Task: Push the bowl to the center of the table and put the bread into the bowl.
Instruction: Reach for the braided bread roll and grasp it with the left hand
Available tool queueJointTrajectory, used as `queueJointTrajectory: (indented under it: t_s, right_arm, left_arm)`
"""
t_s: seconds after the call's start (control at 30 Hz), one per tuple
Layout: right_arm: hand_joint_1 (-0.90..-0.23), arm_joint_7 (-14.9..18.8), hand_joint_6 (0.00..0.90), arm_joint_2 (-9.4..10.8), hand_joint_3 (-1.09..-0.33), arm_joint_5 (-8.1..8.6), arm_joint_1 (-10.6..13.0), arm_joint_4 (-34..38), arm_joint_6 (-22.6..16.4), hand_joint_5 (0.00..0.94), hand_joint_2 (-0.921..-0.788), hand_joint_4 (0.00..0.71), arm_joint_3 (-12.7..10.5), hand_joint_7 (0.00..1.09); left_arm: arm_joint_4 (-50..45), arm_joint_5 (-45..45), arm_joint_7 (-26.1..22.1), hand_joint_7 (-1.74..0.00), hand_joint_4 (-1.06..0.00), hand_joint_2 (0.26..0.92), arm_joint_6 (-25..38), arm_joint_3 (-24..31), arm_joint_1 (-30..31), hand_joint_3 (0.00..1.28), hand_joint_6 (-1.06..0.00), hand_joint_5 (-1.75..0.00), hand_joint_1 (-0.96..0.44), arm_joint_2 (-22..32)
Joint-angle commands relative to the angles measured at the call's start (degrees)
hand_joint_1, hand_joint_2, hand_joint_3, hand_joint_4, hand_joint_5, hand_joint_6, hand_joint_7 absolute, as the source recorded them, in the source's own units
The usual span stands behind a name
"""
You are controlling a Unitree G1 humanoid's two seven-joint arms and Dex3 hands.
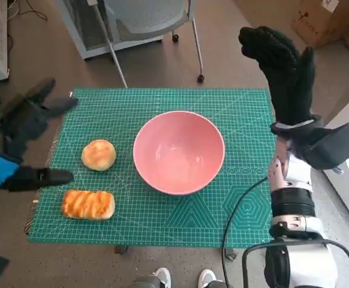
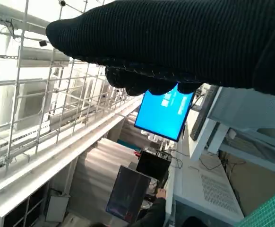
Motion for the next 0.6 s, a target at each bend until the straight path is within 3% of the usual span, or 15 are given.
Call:
queueJointTrajectory:
  t_s: [0.03, 0.33, 0.6]
  right_arm:
    - [-0.618, -0.73, 0.414, 0.46, -0.598, 0.27, 0.11, 1.07, 1.61, 0.009, -0.921, 0.248, 0.30, 0.04]
    - [-0.623, -0.87, 0.428, 1.00, -0.580, 0.98, -0.08, 0.97, 2.62, 0.007, -0.921, 0.251, 0.36, 0.04]
    - [-0.625, -0.47, 0.430, 1.25, -0.565, 1.79, -0.31, 0.90, 3.66, 0.005, -0.921, 0.252, 0.42, 0.03]
  left_arm:
    - [-3.12, -0.17, -5.06, -0.70, -0.21, 0.592, 2.83, -0.31, 4.97, 0.00, -0.12, -0.15, -0.52, 3.75]
    - [-8.62, -0.05, -10.74, -0.34, -0.27, 0.615, 13.70, -1.43, 11.78, 0.00, -0.27, -0.03, -0.41, 4.74]
    - [-7.50, 4.53, -9.42, -0.11, -0.29, 0.626, 16.09, -5.79, 14.42, 0.00, -0.40, 0.00, -0.31, 3.13]
